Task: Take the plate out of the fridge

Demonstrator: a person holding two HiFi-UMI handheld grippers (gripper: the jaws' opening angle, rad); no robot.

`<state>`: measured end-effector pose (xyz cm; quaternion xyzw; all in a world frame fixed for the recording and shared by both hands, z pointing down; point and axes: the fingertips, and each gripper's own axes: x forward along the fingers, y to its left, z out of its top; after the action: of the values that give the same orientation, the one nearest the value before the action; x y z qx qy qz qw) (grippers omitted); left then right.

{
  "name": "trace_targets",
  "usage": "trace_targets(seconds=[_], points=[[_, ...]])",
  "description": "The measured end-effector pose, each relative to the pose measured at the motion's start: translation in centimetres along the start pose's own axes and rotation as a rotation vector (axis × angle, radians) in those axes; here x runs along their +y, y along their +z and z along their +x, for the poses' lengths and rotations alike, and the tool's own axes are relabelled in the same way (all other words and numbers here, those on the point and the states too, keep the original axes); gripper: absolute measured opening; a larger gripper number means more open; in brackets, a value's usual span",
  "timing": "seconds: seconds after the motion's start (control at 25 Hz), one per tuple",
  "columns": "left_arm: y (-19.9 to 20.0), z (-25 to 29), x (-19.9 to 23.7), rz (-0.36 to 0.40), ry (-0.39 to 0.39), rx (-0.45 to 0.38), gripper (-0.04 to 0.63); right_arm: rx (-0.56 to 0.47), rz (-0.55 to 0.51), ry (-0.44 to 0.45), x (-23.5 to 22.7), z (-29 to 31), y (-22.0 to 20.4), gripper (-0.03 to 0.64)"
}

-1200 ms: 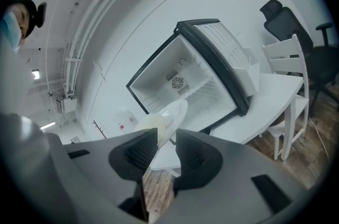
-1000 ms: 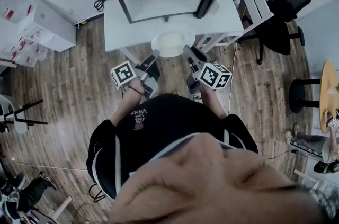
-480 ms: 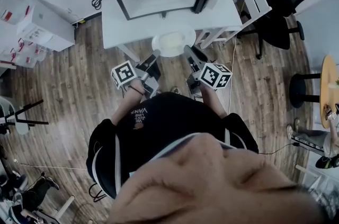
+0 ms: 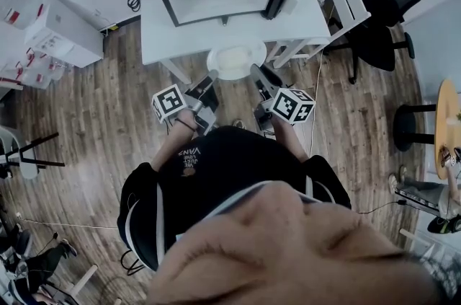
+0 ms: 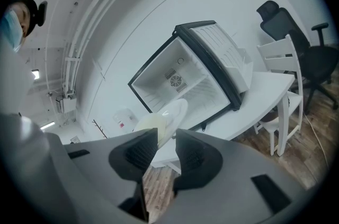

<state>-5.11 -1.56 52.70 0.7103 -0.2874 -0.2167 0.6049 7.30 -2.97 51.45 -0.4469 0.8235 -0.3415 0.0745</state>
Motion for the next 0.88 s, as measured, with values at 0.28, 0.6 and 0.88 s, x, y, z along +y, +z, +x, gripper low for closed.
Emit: trace_targets(seconds=[0.28, 0.6, 0.88], points=[[-0.11, -0.17, 0.11, -0.002, 0.001, -0.011, 0.031, 0.006, -0.003, 0.004, 0.06, 0.00, -0.08, 0.112], [-0.13, 0.09, 0.05, -0.005, -0.003, -0.014, 0.031, 0.007, -0.004, 0.005, -0.12, 0.04, 0.07, 0.110], [-0.09, 0.42, 0.04, -0.007, 0.008, -0.018, 0.031, 0.007, -0.004, 0.010, -0.32, 0.12, 0.47, 0.110]])
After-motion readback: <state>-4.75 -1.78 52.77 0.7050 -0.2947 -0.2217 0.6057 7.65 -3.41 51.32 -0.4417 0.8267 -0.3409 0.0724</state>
